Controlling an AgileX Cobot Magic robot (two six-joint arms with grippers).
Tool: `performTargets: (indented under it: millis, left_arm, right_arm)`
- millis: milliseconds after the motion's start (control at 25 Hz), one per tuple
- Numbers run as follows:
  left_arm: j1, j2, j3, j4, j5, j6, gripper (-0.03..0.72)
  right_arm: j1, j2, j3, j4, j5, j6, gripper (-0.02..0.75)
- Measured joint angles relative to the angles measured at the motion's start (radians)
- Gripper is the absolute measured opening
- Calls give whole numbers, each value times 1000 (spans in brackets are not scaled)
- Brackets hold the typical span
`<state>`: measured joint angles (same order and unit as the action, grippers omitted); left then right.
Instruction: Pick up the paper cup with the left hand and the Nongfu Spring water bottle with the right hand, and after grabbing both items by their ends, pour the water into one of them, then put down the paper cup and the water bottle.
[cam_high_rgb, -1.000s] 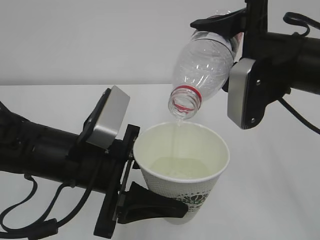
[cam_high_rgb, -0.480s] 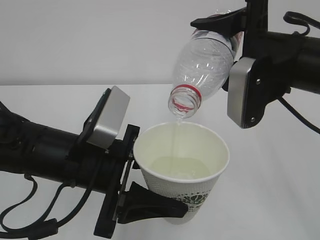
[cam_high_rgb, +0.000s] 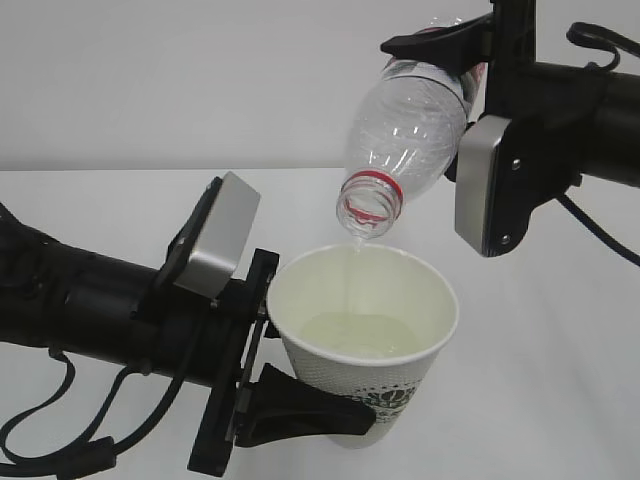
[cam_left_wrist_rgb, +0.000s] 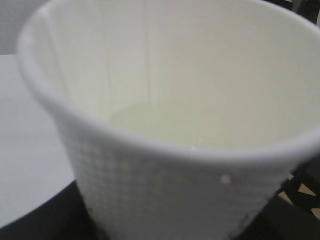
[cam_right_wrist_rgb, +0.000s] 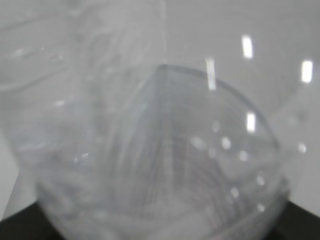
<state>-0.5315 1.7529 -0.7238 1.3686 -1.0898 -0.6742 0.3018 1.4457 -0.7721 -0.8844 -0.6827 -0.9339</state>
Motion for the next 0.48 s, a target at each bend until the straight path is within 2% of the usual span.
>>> performTargets:
  millis: [480]
  left_arm:
    - [0, 0, 0, 0, 1, 0, 475]
  right_arm:
    - [0, 0, 0, 0, -2, -6, 492]
